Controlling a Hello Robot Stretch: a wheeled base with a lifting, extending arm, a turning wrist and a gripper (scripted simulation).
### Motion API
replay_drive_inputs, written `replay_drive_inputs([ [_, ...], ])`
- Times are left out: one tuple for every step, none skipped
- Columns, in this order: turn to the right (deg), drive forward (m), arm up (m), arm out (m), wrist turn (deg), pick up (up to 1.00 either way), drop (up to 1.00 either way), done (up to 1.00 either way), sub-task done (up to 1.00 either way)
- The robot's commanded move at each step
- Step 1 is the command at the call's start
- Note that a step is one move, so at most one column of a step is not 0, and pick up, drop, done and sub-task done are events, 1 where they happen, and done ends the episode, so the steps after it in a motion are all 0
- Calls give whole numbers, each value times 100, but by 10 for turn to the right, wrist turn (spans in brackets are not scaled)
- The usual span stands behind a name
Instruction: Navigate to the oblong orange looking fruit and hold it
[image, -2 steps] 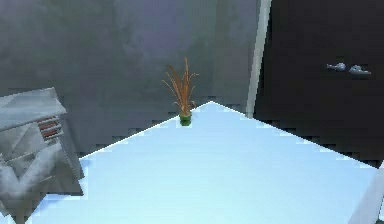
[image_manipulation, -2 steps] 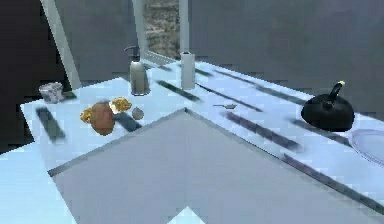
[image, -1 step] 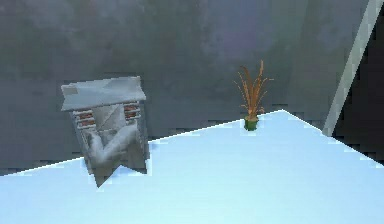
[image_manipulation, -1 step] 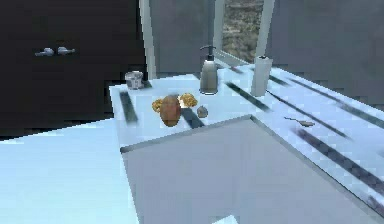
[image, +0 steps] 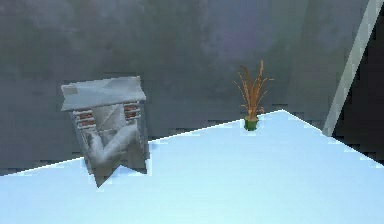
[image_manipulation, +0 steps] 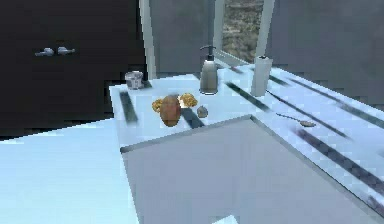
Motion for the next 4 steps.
replay_drive_inputs([
  [0, 0, 38, 0, 0, 0, 0, 0, 0],
  [0, 0, 0, 40, 0, 0, 0, 0, 0],
  [0, 0, 0, 0, 450, 0, 0, 0, 0],
  [0, 0, 0, 0, 450, 0, 0, 0, 0],
])
